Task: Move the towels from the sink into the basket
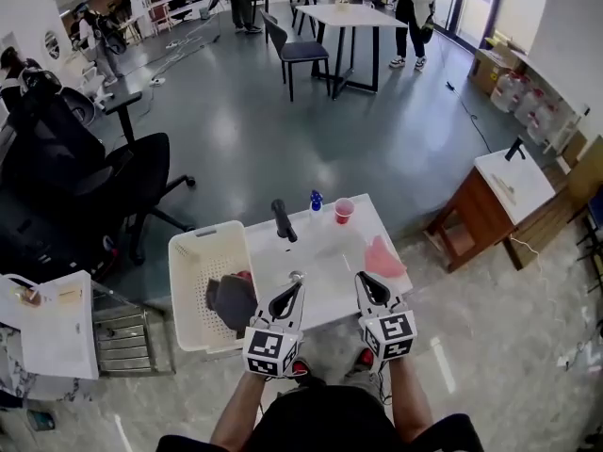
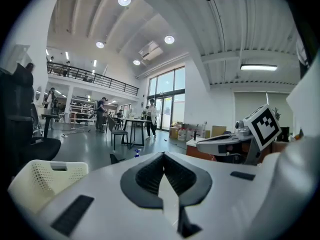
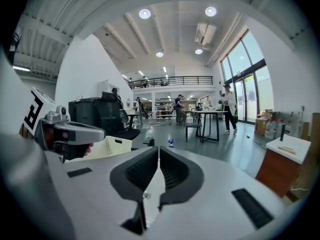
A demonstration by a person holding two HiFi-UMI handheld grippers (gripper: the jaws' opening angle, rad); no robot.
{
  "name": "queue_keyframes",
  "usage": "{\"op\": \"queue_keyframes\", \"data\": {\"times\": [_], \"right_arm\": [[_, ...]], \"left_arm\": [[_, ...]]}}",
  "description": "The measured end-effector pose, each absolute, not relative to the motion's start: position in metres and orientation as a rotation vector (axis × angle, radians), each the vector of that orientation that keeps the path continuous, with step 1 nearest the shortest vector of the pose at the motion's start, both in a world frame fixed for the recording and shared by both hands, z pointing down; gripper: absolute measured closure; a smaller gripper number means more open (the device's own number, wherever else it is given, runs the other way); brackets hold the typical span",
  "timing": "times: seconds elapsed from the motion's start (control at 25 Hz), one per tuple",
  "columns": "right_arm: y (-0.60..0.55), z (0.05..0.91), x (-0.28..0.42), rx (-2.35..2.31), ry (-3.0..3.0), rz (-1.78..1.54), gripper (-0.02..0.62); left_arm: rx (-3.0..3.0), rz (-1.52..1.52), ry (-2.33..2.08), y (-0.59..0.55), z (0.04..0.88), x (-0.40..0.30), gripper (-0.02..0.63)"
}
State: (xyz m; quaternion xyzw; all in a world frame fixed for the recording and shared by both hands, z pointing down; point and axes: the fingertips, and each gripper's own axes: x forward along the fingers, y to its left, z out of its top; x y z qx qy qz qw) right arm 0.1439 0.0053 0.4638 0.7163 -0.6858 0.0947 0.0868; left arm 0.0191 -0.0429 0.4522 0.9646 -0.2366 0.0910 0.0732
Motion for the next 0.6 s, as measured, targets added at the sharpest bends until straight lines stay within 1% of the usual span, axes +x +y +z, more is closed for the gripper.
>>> {"op": "queue_keyframes", "data": {"times": [0.36,0.6], "right_arm": [[0.049,0.480,0.231,2.253,-1.890,0.361,0.558],[0.063,0.508,0.270,2.239,-1.871,0.444,0.558]], "left_arm": [[2.905,0.327,-0.576,-0.020,0.464,0.098,0.598],[2.864,0.402,-0.574,-0.011,0.489,0.135,0.598]]}}
